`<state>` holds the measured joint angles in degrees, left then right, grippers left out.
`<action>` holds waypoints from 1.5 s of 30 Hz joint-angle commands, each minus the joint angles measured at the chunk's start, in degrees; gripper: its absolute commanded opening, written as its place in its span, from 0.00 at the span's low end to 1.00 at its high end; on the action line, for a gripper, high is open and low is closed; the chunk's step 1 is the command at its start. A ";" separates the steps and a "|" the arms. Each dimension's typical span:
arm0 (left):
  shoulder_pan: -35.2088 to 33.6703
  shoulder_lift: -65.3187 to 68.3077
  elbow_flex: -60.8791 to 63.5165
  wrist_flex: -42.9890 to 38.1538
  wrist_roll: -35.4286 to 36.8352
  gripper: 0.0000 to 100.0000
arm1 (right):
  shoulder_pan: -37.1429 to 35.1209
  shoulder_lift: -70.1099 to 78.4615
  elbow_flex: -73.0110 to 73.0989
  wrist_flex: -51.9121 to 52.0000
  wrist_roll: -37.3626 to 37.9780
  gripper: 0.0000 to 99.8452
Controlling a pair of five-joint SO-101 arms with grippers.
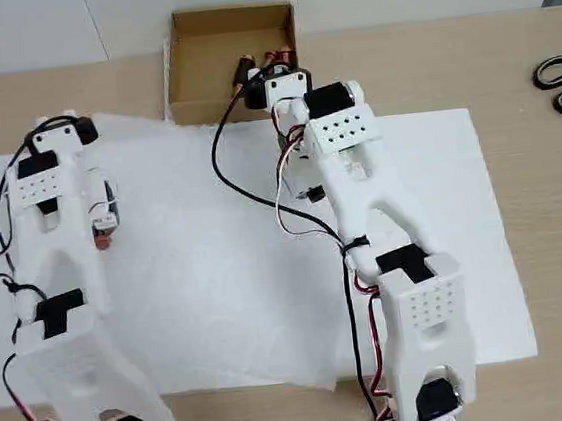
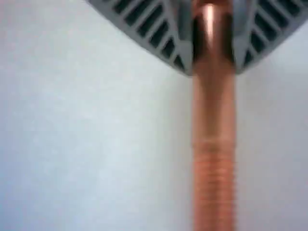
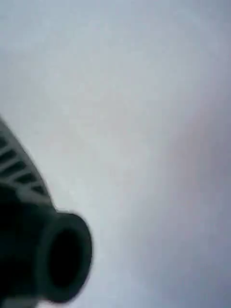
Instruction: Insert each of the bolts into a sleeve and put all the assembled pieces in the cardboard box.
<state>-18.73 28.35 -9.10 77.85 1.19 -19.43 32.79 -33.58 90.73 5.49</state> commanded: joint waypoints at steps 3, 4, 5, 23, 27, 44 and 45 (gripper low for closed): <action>3.25 -1.58 -4.79 5.10 -0.53 0.01 | 0.22 -4.26 -0.35 -0.57 0.62 0.01; 3.78 -2.46 -6.11 7.30 -0.62 0.01 | 0.22 -4.26 -0.35 -0.57 0.62 0.01; 4.31 -3.34 -7.25 9.05 -0.62 0.01 | 0.22 -4.26 -0.35 -0.57 0.62 0.01; 8.26 -18.73 -10.59 22.15 -37.54 0.01 | 10.07 -15.87 -0.70 5.41 0.70 0.01; 9.76 -18.73 -4.70 22.15 -53.27 0.01 | 12.44 -23.96 -0.53 5.67 0.70 0.01; 14.51 -3.25 1.10 0.62 -95.03 0.01 | 13.05 -35.47 -0.35 5.76 3.25 0.01; 14.59 -2.37 1.10 -0.79 -94.95 0.01 | 13.05 -35.56 -0.35 5.76 3.34 0.01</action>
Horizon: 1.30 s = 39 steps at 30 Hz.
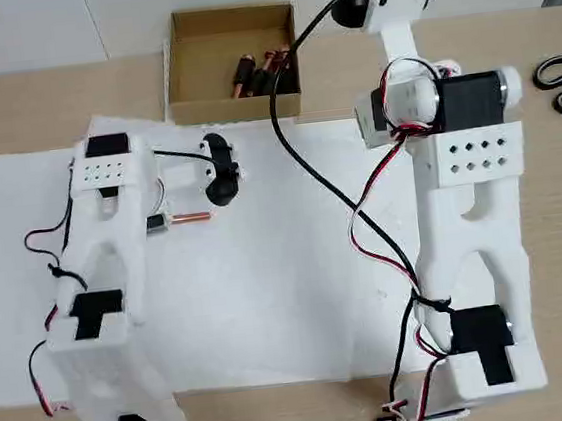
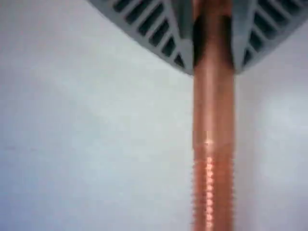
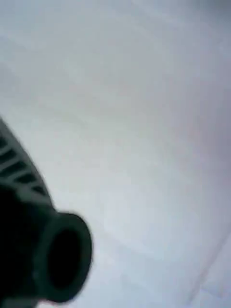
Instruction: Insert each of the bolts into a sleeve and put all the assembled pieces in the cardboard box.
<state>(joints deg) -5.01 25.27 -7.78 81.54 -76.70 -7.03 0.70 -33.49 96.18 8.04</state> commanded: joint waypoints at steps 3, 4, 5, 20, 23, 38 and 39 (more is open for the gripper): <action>1.14 1.93 -0.57 -7.47 -12.40 0.01 | 0.66 -3.47 -0.44 0.31 0.97 0.01; 1.32 2.11 -1.27 -7.82 -10.29 0.01 | 0.66 -3.47 -0.44 0.31 0.97 0.01; 1.32 2.11 -2.24 -7.74 -8.53 0.03 | 0.66 -3.47 -0.44 0.31 0.97 0.01; 0.88 1.93 -29.32 14.33 8.97 0.15 | 0.66 -3.56 -0.44 0.22 0.88 0.01; 0.26 1.85 -33.36 18.73 18.46 0.15 | 0.66 -3.56 -0.44 0.22 0.88 0.01; -1.41 -13.98 -21.14 18.90 99.16 0.15 | 7.43 -3.74 -0.70 1.54 0.62 0.01; -0.53 -14.15 -19.47 18.81 102.77 0.15 | 7.34 -3.74 -0.70 1.54 0.62 0.01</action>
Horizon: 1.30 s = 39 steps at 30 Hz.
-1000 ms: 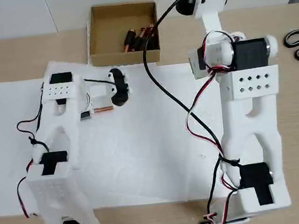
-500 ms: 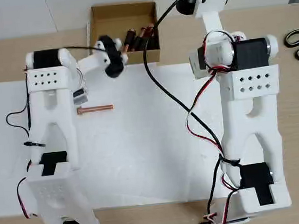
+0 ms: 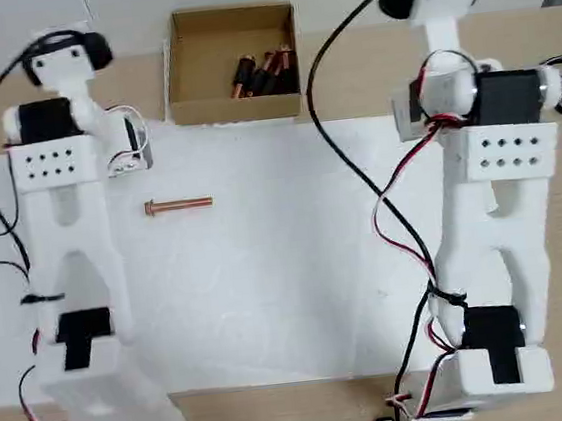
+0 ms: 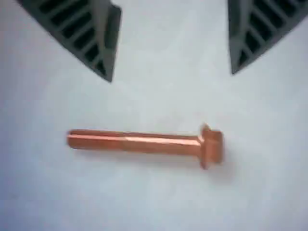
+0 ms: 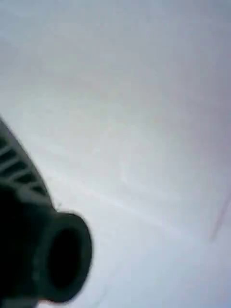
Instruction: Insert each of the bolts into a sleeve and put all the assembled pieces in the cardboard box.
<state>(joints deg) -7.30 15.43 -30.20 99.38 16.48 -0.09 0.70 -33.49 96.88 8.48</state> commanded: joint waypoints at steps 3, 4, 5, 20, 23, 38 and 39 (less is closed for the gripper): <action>3.43 -3.34 6.99 0.00 18.46 0.15 | 0.22 -3.74 -0.70 0.84 0.09 0.01; 3.87 -2.37 7.52 -0.88 20.57 0.15 | 0.22 -3.74 -0.70 0.84 0.09 0.01; 4.13 -1.49 7.69 -1.41 23.30 0.15 | 0.22 -3.74 -0.70 0.84 0.09 0.01; 3.16 19.43 7.52 -13.45 56.35 0.15 | 0.13 -3.74 -0.70 1.54 0.00 0.01; 2.20 20.84 7.52 -15.82 56.88 0.15 | 0.13 -3.74 -0.70 1.54 0.00 0.01; 0.35 24.70 7.43 -18.55 56.62 0.01 | 0.13 -3.74 -0.70 1.54 0.00 0.01; 0.44 24.62 7.43 -18.29 56.62 0.01 | 0.13 -3.74 -0.70 1.54 0.00 0.01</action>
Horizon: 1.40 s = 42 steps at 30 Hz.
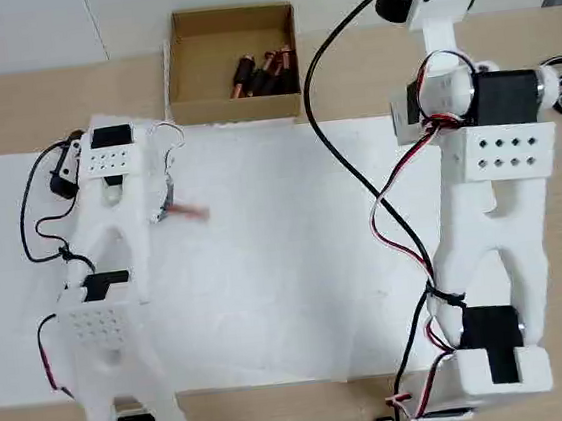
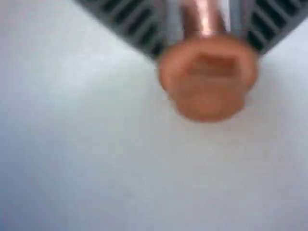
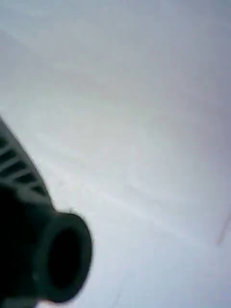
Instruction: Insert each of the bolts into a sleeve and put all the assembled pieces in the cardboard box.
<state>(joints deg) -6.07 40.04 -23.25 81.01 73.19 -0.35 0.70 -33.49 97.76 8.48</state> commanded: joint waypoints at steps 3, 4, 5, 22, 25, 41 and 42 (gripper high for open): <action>0.09 -1.23 -3.21 5.45 -3.69 0.01 | 0.40 -3.74 -0.70 0.66 0.00 0.01; 0.62 -2.02 -5.67 8.35 -6.15 0.01 | 0.40 -3.74 -0.70 0.66 0.00 0.01; 1.14 -2.90 -8.31 11.08 -9.23 0.01 | 0.40 -3.74 -0.70 0.66 0.00 0.01; 5.63 -31.82 -22.29 19.52 -30.15 0.01 | -8.40 -15.43 -0.44 0.75 0.18 0.01; 9.58 -39.82 -17.63 19.52 -32.62 0.01 | -11.82 -24.48 -0.35 0.75 0.18 0.01; 15.65 -61.98 10.51 10.46 -38.51 0.01 | -15.08 -62.73 55.74 -16.13 0.09 0.01; 16.35 -62.33 11.65 8.62 -39.38 0.01 | -15.16 -64.22 60.48 -20.70 0.00 0.01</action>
<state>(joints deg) 8.88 -19.47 -13.14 94.64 36.26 -15.03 -59.25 14.77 88.35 8.48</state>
